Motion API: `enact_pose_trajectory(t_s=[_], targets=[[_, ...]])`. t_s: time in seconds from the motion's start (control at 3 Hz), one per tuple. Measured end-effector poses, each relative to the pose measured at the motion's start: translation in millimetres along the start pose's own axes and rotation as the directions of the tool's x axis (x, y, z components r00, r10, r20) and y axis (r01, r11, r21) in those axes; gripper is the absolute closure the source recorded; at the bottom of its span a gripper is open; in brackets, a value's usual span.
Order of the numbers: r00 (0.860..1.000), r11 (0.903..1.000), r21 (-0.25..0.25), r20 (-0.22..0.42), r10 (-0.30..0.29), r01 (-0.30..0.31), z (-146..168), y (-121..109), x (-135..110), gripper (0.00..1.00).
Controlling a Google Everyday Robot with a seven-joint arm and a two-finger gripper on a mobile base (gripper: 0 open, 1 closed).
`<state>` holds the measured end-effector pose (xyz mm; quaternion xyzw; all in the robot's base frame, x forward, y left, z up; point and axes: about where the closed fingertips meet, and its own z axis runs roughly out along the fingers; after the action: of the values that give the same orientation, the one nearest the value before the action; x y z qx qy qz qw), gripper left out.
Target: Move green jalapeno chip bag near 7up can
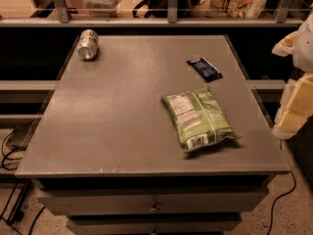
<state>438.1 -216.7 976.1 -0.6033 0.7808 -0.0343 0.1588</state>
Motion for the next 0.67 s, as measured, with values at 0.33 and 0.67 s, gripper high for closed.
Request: enact_pose_trajectory(t_s=[0.33,0.67], targets=[[1.000,1.0000,0.000,0.000,0.000,0.000,0,0,0,0.00],[0.998,0.9996,-0.027,0.067,0.013,-0.011,13,-2,-5,0.00]])
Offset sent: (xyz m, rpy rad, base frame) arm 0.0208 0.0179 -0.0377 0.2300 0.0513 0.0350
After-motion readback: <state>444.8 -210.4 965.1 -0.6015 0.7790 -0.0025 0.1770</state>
